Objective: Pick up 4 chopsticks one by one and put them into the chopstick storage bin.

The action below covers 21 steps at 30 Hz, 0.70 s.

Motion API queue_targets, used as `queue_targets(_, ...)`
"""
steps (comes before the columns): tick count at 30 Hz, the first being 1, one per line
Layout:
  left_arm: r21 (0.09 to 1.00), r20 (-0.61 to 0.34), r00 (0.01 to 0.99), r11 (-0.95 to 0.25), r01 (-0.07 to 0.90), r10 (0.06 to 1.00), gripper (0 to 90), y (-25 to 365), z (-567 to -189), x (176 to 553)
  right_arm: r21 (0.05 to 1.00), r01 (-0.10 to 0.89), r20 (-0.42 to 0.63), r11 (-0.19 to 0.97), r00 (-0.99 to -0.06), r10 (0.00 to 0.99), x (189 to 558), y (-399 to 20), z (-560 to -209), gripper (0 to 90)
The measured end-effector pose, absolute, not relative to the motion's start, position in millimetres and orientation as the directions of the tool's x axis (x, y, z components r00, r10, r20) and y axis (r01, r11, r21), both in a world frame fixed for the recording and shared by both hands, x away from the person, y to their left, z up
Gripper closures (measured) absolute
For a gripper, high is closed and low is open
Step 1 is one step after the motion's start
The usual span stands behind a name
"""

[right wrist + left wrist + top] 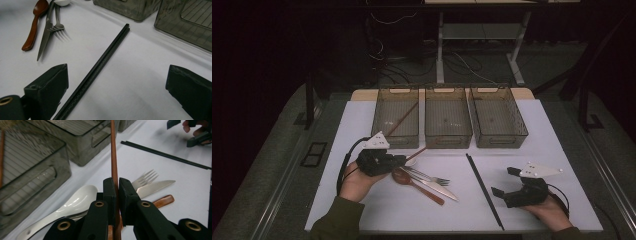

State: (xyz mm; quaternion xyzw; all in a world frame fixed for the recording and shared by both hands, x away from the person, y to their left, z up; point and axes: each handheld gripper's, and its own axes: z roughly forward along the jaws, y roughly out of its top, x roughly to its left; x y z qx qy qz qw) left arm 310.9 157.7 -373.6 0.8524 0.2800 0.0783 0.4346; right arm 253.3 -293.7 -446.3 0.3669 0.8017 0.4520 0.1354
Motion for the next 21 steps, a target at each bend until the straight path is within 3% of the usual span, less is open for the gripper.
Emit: queue_targets(21, 0.798, -0.081, 0.792, -0.437, 0.416, 0.605, 83.2, 172.3, -354.7, 361.2, 0.819, 0.475, 0.118, 0.321, -0.687, 0.717, 254.0, -293.6, -447.3, 4.0)
